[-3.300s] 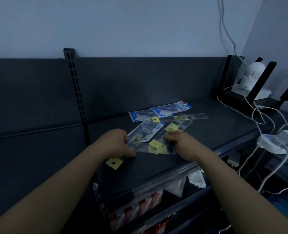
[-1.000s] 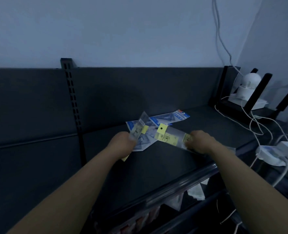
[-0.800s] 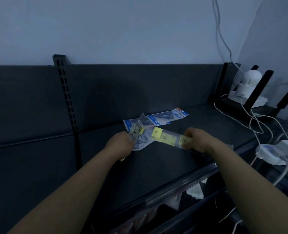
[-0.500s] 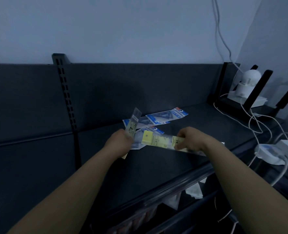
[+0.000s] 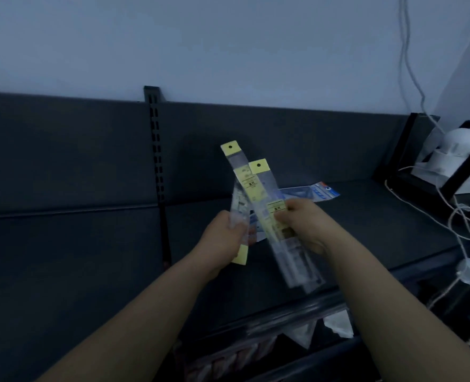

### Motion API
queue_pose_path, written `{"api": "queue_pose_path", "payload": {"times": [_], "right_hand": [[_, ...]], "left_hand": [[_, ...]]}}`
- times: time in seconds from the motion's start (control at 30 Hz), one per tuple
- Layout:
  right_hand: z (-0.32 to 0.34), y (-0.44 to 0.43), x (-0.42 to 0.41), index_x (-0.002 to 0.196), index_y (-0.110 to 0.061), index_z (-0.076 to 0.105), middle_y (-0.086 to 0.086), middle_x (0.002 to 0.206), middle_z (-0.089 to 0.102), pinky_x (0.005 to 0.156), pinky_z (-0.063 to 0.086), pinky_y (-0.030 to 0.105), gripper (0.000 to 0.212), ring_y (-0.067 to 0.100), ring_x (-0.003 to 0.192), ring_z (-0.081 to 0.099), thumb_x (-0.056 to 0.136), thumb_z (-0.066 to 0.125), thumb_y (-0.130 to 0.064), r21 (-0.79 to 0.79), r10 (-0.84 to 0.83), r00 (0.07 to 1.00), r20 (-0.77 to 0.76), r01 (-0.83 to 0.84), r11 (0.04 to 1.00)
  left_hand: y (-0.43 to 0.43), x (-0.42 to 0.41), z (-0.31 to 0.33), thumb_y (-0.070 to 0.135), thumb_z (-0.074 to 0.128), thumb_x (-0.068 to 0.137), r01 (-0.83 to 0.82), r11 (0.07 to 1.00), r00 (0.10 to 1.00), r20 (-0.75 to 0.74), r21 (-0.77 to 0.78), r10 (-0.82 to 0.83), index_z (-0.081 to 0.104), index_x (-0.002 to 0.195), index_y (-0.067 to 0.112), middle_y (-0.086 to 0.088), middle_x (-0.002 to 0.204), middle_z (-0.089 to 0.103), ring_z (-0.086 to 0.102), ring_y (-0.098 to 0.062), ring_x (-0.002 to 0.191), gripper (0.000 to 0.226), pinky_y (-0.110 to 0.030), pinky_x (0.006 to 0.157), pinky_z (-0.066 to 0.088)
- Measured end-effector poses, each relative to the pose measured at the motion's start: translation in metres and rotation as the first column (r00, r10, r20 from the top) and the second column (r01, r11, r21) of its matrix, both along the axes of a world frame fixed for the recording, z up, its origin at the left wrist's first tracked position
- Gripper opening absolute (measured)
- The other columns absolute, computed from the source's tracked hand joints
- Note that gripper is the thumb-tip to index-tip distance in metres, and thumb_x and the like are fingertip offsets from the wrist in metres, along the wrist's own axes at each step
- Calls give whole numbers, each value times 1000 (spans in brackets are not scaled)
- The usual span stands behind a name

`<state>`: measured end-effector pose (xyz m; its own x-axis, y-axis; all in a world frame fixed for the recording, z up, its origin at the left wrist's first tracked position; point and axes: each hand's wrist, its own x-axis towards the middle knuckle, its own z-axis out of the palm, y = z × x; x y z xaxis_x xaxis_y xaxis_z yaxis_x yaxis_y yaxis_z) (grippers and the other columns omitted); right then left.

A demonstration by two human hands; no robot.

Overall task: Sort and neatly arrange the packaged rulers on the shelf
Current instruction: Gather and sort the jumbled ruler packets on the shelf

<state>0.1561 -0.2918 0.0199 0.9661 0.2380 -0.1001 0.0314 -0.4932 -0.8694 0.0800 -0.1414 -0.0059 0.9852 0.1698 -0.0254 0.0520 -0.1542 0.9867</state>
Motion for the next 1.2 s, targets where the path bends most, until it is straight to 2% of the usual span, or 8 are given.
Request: {"api": "queue_pose_path", "payload": {"times": [0.07,0.17,0.43,0.6,0.77,0.93,1.07,1.2], "right_hand": [[-2,23,-7,88,-11,62,9,86,69,69,56,33,17,22,76,67,93,49,-1,71,59,997,-53,-55,996],[-4,56,-20,100,-6,63,14,96,69,78,57,39,14,27,88,68,93,52,-3,121,114,990,-81,-103,987],[-2,151,-70,96,-8,66,9,91,72,62,52,28,9,18,77,68,89,63,-13,125,309,951,-25,-303,945],[-1,232,-127,93,-9,66,10,92,72,77,58,39,7,23,84,69,89,64,-15,162,406,914,-2,-401,902],[4,322,-206,95,-7,66,9,92,73,81,58,44,10,27,87,70,89,62,-14,173,532,847,21,-527,832],[10,410,-289,87,-12,65,10,91,72,76,59,42,8,24,80,70,91,59,-9,204,647,761,50,-642,739],[6,475,-349,79,-17,62,11,82,69,60,50,30,15,18,66,62,93,58,-17,190,682,728,68,-681,707],[2,535,-399,88,-11,67,18,92,71,78,57,49,14,35,83,68,92,58,-22,197,732,678,65,-728,656]], "left_hand": [[12,-10,-1,17,59,92,-54,997,999,-6,-55,53,57,91,15,-9,100,71,70,-20,86,3,-35,70,55],[39,-27,-4,14,69,85,-155,985,988,-2,-74,155,54,92,14,-4,95,68,68,-11,76,17,-21,57,54],[129,-96,-7,9,72,82,-345,937,938,3,-50,346,53,101,14,-5,103,67,69,-18,90,27,-40,78,60],[195,-169,0,8,69,83,-487,873,873,-6,-37,487,53,100,11,-9,102,67,69,-23,89,24,-42,81,59],[267,-260,12,7,67,85,-603,798,798,10,17,603,52,99,11,-15,101,66,69,-27,86,21,-46,82,57],[336,-353,22,8,66,83,-715,696,698,25,63,715,54,98,11,-15,98,67,68,-33,89,19,-49,80,55],[387,-419,25,13,67,84,-789,605,611,31,103,791,56,99,12,-12,98,66,66,-30,88,19,-42,73,55],[433,-473,25,15,68,84,-845,520,526,20,125,850,55,101,12,-11,100,64,66,-31,91,22,-46,77,55]]}}
